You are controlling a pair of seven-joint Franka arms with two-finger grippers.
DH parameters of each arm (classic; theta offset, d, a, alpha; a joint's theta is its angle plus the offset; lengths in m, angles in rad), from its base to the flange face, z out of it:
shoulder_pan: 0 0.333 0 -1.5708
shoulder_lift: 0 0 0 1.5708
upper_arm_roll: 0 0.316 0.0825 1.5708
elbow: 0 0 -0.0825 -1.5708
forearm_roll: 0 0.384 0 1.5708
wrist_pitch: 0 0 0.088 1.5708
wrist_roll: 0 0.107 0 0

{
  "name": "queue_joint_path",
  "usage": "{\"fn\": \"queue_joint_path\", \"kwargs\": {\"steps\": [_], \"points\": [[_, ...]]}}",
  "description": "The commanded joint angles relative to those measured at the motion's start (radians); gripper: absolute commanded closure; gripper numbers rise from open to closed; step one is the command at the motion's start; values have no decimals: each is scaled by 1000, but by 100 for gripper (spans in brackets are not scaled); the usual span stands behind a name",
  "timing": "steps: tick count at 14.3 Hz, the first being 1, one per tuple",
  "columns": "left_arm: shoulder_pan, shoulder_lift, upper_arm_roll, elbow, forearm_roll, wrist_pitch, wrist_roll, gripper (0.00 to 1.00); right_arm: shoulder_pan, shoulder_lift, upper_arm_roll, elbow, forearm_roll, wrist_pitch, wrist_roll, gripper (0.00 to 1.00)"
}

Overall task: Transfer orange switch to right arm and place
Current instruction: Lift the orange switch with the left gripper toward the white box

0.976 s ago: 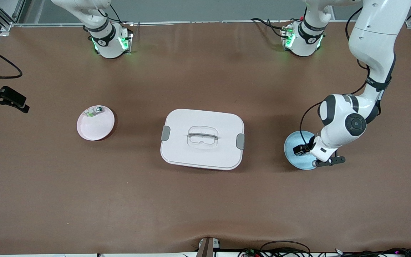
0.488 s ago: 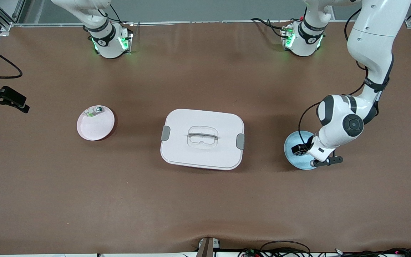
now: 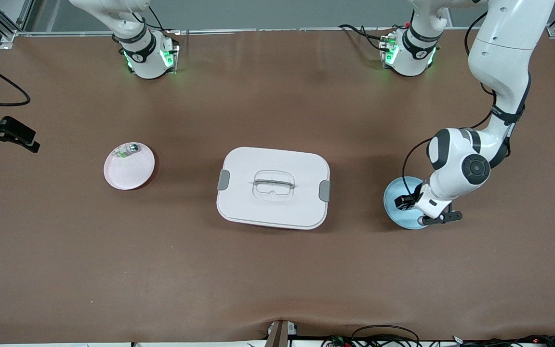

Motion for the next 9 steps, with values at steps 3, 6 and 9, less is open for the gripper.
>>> {"fn": "queue_joint_path", "kwargs": {"steps": [3,6,9], "points": [[-2,0,-18,47,4,-11,-14,100,-4,12,7,27,-13,-15,1,0],[10,-39,-33,119,-20,-118,-23,100,-4,12,7,27,-13,-15,1,0],[4,-71,-36,229,-129,-292,-31,100,-4,12,7,27,-13,-15,1,0]]}}
